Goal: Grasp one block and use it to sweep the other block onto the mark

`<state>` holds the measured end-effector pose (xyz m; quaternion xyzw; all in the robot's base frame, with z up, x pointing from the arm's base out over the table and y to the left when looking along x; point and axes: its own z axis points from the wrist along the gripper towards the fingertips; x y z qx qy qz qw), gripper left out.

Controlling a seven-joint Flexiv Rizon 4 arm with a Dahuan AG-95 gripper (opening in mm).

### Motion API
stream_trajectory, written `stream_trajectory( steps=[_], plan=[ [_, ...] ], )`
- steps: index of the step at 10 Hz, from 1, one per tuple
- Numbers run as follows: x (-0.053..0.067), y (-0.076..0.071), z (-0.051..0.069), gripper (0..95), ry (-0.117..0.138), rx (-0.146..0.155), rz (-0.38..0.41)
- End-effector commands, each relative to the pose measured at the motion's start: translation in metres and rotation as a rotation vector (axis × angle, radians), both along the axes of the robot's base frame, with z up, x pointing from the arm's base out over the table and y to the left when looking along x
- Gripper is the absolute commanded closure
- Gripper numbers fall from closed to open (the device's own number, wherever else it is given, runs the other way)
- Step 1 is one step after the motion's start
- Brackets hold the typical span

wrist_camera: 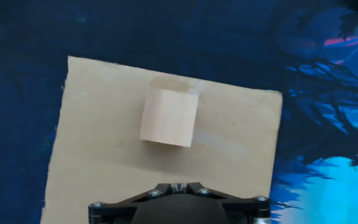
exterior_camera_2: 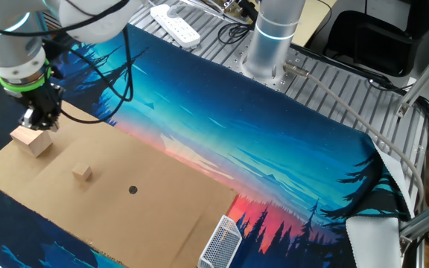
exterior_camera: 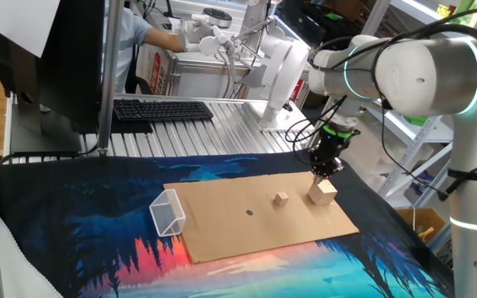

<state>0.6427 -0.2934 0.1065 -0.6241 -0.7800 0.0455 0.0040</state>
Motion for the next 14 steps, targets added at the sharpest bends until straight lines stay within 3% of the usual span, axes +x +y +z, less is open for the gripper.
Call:
stream_trajectory(
  steps=[1,2,3,8,9,11,12,14],
  plan=[
    [0.005,-0.013,-0.004,95.0,-0.024,0.008,-0.007],
    [0.010,-0.021,-0.003,95.0,-0.025,0.010,-0.018],
    [0.014,-0.026,-0.003,76.0,-0.025,0.014,-0.022],
    [0.025,-0.046,-0.002,76.0,-0.030,0.009,-0.054],
    [0.026,-0.049,-0.003,57.0,-0.032,0.014,-0.065],
    [0.026,-0.053,-0.008,57.0,-0.043,0.013,-0.101],
    [0.026,-0.055,-0.012,38.0,-0.051,0.013,-0.110],
    [0.027,-0.057,-0.015,38.0,-0.055,0.014,-0.129]
  ],
)
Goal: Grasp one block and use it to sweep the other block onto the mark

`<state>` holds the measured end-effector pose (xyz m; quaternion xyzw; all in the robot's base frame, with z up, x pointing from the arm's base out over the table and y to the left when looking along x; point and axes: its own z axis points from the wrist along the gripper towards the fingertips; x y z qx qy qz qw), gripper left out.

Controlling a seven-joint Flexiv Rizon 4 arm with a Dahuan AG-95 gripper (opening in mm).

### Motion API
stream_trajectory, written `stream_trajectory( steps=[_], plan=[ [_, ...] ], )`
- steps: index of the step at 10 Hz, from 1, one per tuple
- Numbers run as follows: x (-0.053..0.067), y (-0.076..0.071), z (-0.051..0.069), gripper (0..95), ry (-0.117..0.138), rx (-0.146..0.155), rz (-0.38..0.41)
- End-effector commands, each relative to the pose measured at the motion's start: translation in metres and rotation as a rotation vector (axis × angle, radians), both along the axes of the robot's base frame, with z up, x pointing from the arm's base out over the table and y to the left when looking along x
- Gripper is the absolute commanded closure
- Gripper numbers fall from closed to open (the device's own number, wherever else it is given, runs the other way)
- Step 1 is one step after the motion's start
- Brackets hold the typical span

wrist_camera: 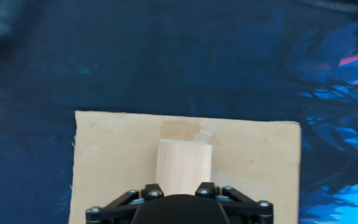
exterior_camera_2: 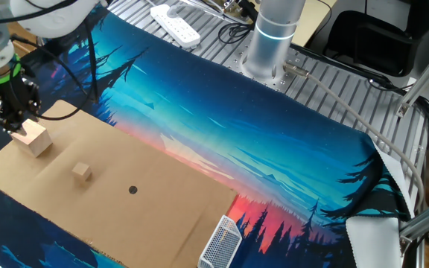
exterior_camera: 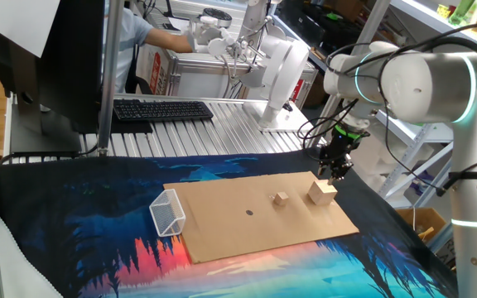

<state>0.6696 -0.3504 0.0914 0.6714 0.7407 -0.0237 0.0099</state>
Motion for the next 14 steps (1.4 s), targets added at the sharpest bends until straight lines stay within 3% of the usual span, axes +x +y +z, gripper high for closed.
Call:
stream_trajectory(
  steps=[1,2,3,10,14],
  plan=[
    [0.001,0.000,-0.004,38.0,-0.007,-0.001,-0.027],
    [0.002,0.000,-0.007,38.0,-0.012,-0.002,-0.043],
    [0.002,0.000,-0.009,19.0,-0.014,-0.002,-0.057],
    [0.003,-0.009,-0.037,19.0,-0.033,0.007,-0.083],
    [0.003,-0.011,-0.044,19.0,-0.034,0.016,-0.081]
  ],
)
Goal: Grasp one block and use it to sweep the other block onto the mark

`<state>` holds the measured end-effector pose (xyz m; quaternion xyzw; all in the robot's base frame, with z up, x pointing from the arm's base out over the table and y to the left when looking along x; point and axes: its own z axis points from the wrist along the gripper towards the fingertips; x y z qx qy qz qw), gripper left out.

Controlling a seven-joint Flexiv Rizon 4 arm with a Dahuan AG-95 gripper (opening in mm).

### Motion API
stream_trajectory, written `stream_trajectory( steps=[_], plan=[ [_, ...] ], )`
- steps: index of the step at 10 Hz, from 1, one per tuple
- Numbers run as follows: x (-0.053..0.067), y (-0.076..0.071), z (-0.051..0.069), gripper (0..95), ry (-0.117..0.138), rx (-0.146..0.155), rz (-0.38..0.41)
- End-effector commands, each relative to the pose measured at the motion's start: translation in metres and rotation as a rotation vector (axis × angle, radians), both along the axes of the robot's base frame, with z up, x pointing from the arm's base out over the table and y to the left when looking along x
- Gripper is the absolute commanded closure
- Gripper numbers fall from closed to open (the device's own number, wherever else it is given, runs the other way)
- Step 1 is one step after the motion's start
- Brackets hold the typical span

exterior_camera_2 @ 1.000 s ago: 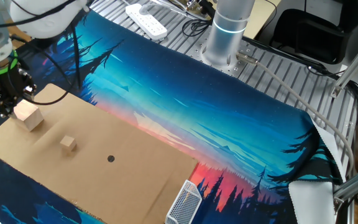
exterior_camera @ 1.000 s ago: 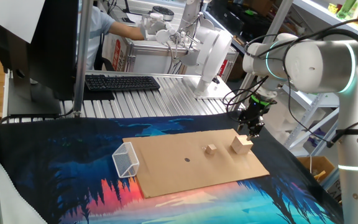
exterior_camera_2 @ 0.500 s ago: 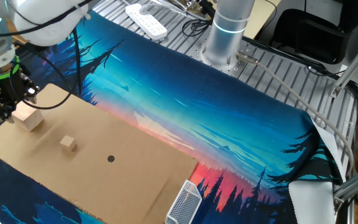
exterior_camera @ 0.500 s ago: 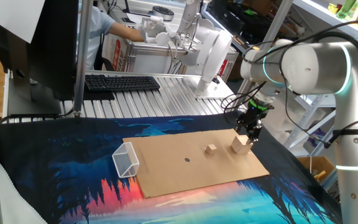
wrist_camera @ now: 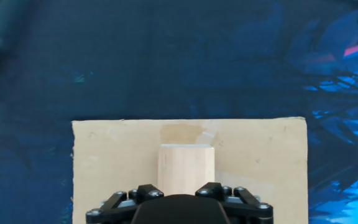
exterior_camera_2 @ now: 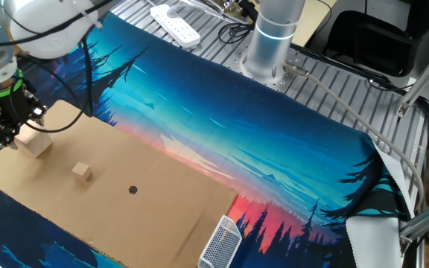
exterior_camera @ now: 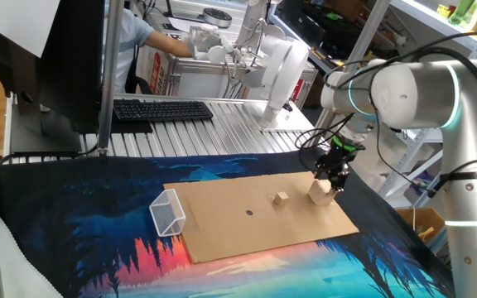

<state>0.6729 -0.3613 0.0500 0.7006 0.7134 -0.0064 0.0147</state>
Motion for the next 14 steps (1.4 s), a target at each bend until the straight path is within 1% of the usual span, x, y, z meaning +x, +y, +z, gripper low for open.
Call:
stream_trajectory(
  steps=[1,4,6,7,8,9,10,11,14],
  plan=[
    [-0.001,0.000,-0.006,19.0,-0.002,-0.002,-0.005],
    [-0.002,-0.002,-0.015,19.0,-0.010,-0.003,-0.002],
    [-0.003,-0.004,-0.019,19.0,-0.013,-0.004,0.008],
    [-0.004,-0.005,-0.019,38.0,-0.013,-0.008,0.026],
    [-0.004,-0.005,-0.019,38.0,-0.013,-0.010,0.038],
    [-0.004,-0.006,-0.019,57.0,-0.008,-0.009,0.050],
    [-0.005,-0.007,-0.018,95.0,-0.007,-0.010,0.063],
    [-0.005,-0.007,-0.017,95.0,-0.007,-0.010,0.065],
    [-0.006,-0.007,-0.009,95.0,0.001,0.001,0.081]
  ],
)
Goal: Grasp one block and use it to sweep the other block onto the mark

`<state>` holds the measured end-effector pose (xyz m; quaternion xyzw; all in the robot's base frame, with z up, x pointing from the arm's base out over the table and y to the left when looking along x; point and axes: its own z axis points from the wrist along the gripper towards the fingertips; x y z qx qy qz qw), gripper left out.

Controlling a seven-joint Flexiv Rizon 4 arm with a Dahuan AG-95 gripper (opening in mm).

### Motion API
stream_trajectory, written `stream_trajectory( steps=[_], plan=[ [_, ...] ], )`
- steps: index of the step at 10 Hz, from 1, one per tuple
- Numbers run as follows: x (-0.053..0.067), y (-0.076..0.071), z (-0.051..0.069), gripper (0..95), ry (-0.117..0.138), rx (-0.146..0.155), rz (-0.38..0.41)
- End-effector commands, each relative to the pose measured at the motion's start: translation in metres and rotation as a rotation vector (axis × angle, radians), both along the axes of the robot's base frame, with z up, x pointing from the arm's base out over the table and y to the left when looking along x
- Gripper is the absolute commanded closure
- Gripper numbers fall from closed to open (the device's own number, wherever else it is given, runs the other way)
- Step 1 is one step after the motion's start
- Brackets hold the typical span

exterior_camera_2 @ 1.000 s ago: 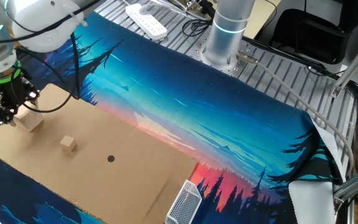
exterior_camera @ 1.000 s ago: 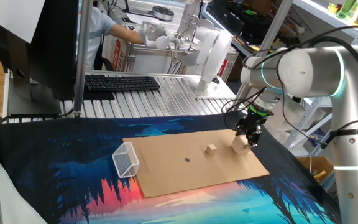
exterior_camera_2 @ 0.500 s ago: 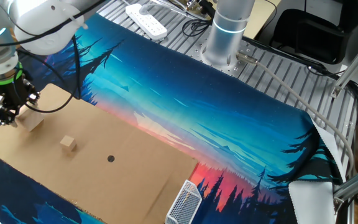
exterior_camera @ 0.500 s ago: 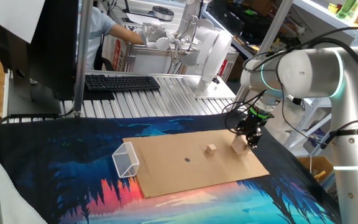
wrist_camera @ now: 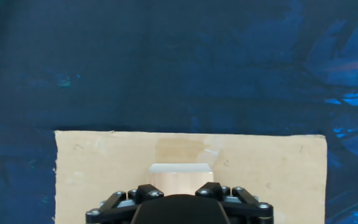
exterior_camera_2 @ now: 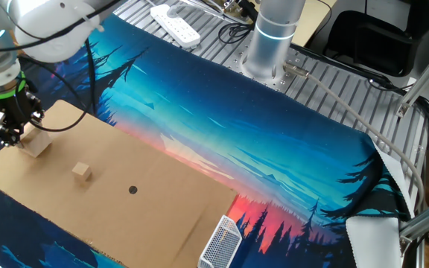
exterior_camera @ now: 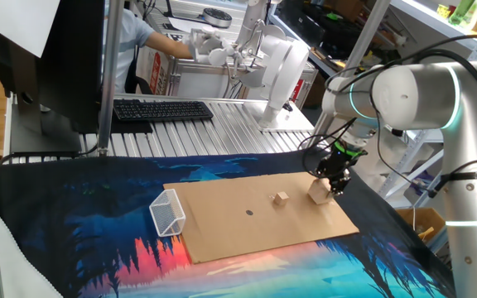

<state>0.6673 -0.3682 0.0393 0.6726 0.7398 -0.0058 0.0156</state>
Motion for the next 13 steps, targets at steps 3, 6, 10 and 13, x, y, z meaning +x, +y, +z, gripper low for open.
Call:
stream_trajectory(
  steps=[3,6,10,13],
  plan=[
    [0.000,0.002,0.009,95.0,0.001,0.023,0.025],
    [-0.005,0.012,0.007,95.0,0.001,0.025,0.023],
    [-0.016,0.035,0.003,95.0,-0.001,0.025,0.010],
    [-0.014,0.050,0.006,95.0,0.002,0.022,-0.008]
  ],
)
